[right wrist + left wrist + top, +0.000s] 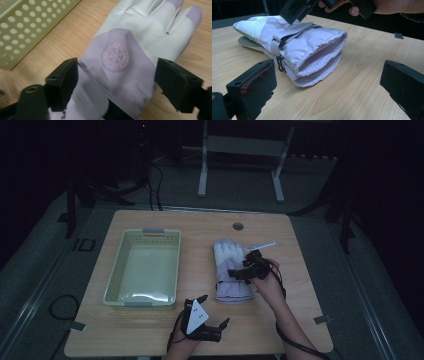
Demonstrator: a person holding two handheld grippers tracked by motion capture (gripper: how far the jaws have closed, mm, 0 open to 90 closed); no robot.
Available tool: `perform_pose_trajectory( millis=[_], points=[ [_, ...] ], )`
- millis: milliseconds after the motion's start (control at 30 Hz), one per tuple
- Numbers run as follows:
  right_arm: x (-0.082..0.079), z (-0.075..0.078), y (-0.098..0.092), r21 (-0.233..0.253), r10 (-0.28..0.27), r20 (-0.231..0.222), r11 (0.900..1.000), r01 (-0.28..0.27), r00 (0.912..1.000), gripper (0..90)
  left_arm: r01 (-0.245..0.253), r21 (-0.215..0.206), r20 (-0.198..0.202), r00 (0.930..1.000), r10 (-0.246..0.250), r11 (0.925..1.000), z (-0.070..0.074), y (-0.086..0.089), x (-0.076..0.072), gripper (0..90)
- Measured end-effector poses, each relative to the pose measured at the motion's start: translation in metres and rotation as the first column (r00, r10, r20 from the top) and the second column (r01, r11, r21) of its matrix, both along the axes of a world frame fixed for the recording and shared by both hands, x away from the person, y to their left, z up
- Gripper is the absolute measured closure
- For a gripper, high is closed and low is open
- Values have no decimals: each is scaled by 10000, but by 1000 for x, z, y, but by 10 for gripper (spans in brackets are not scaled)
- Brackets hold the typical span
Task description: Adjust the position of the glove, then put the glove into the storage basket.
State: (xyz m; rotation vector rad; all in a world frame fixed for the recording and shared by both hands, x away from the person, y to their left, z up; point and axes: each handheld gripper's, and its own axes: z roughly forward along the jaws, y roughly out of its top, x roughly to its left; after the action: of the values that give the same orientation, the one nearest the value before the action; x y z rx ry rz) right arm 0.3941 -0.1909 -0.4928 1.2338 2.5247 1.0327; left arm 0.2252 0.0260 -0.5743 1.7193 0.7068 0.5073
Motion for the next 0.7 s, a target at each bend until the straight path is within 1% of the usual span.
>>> perform_pose_trajectory(
  millis=[33,100,133,200,233,267,300,333,367,400,433,467,500,533,567,600,633,667,700],
  points=[
    [0,1,-3,90,-22,80,10000,21,10000,183,0,0,0,10000,0,10000,0,0,0,10],
    [-1,2,-8,446,-51,162,9990,44,9999,198,59,-108,-130,9999,-60,9999,0,1,1,10],
    [-1,3,-11,507,-41,206,9987,31,9998,198,70,-165,-172,9998,-73,9998,0,1,1,10],
    [-3,4,-15,458,129,494,9988,-152,9987,178,115,-240,-255,9996,-121,9996,0,2,2,10],
    [-4,4,-17,413,134,537,9990,-157,9985,150,147,-304,-340,9993,-158,9994,0,2,3,10],
    [-5,5,-21,350,156,655,9992,-179,9977,142,216,-345,-409,9989,-230,9992,0,3,3,10],
    [-5,5,-21,350,156,655,9992,-179,9977,142,216,-345,-409,9989,-230,9992,0,3,3,10],
    [-7,7,-29,550,110,721,9984,-150,9973,145,269,-432,-531,9982,-292,9987,0,3,4,10],
    [-7,7,-29,550,110,721,9984,-150,9973,145,269,-432,-531,9982,-292,9987,0,3,4,10],
    [-8,9,-32,594,83,877,9981,-136,9961,145,428,-495,-724,9963,-464,9979,1,3,5,10],
    [-13,13,-38,692,135,1615,9973,-250,9868,142,435,-509,-727,9962,-471,9978,3,3,4,10],
    [-15,16,-42,749,205,1911,9966,-354,9814,142,522,-534,-727,9958,-561,9972,5,3,4,10],
    [-17,19,-45,795,353,2084,9954,-529,9774,141,735,-574,-844,9934,-782,9956,8,3,4,10],
    [-18,21,-48,766,522,2342,9945,-719,9708,141,906,-510,-977,9906,-952,9946,11,3,5,10],
    [-20,23,-51,621,658,2596,9945,-846,9635,140,1117,-482,-1098,9871,-1164,9926,14,2,6,10],
    [-21,25,-53,520,713,2757,9947,-890,9586,140,1277,-599,-1082,9851,-1336,9900,17,2,7,10],
    [-22,26,-56,435,785,2796,9946,-943,9569,140,1300,-598,-1078,9848,-1359,9897,21,2,8,10],
    [-23,28,-58,418,800,2828,9945,-956,9558,140,1298,-508,-1024,9856,-1344,9902,25,2,9,10],
    [-25,30,-61,460,799,2859,9942,-970,9549,140,1200,-474,-927,9879,-1240,9916,29,2,10,10]
  ],
)
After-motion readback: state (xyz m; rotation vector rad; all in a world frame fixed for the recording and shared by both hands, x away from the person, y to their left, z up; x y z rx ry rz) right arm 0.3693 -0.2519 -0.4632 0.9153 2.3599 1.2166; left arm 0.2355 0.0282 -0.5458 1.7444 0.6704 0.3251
